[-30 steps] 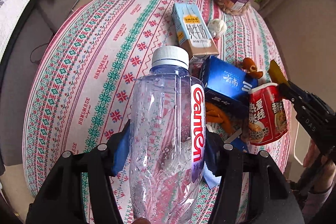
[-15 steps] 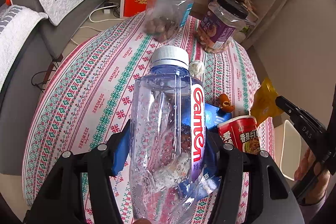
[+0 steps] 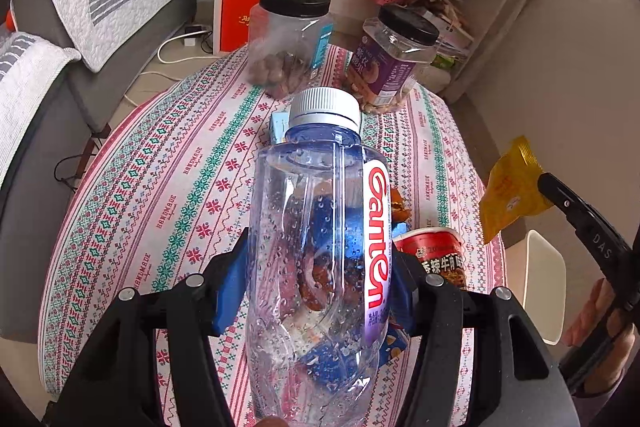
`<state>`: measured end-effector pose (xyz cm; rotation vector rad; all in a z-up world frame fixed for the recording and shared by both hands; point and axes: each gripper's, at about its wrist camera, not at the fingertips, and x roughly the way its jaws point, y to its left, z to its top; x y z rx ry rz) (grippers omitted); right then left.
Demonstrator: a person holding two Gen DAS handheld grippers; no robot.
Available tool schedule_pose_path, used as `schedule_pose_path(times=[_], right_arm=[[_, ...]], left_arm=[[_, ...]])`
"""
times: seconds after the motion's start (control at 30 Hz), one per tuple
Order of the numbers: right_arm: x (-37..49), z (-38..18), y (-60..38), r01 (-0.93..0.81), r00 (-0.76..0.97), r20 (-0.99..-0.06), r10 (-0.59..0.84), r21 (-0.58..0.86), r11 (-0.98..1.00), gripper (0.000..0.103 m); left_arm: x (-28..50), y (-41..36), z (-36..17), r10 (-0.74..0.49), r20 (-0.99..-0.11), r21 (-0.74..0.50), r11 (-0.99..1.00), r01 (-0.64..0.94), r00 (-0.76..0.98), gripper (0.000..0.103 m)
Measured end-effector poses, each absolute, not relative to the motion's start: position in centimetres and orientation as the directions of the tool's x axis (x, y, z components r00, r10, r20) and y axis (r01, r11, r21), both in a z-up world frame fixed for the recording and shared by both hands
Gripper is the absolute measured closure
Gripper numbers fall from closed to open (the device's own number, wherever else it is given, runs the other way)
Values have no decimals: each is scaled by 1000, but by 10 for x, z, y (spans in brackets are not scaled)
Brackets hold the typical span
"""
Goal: Collect trash
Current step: 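Carry both items to the bin and open the right gripper over it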
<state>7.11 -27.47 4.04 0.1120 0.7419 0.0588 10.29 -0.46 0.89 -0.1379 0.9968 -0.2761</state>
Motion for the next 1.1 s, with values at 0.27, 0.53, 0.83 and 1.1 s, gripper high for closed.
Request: schedule_pose_path(times=[0.27,0.53,0.83,1.1], right_arm=[[50,56,-305,45,767,-640,48,127,991,103],[17,72,-357,156,791,-611,-45,130,979,103],[-35,76,-425,335,769,-609,-196,122,934,103],[-88,74,-489,515,708,-622,-335,130,847,65]], left_arm=[[94,-33,17,-320,-791,-240,946,216,522,45],[85,-66,18,-343,-784,-228,934,273,517,45],[72,-104,23,-380,-776,-230,913,336,503,45],[52,-171,30,-436,-768,-226,869,440,469,45]])
